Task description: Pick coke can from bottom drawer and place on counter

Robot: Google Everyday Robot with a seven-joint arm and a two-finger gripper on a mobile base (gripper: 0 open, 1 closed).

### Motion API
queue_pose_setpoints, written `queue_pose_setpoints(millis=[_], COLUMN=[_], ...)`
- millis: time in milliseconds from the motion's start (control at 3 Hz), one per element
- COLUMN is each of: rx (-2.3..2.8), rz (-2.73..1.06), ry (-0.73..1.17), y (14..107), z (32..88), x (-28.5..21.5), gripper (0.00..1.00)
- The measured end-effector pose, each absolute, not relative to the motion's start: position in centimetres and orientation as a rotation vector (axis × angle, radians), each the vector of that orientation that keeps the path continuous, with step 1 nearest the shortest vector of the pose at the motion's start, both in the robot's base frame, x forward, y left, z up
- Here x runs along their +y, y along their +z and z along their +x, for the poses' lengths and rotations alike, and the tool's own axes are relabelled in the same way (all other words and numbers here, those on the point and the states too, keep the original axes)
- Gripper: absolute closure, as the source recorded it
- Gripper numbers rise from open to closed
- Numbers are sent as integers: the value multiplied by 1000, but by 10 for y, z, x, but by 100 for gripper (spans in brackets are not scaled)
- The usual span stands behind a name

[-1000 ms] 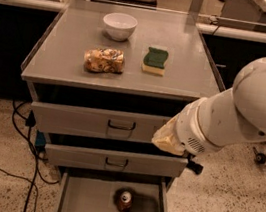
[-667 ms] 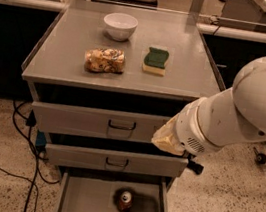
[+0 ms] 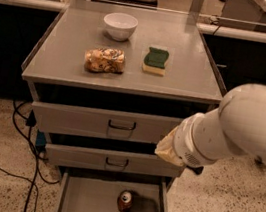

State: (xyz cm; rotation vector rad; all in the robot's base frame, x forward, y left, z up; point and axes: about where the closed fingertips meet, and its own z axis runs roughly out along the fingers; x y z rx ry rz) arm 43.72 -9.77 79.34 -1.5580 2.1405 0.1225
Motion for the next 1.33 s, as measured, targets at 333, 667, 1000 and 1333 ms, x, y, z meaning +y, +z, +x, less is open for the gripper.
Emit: queue_pose_setpoints(millis=[333, 667, 1000, 1333], rx=[2161, 2189, 2277, 2303], rz=[-1550, -1505, -1447, -1432], ry=[109, 169, 270, 322], y=[726, 641, 547, 521], z=[445, 450, 445, 440], x=[-109, -114, -117, -114], gripper=[100, 100, 100, 100])
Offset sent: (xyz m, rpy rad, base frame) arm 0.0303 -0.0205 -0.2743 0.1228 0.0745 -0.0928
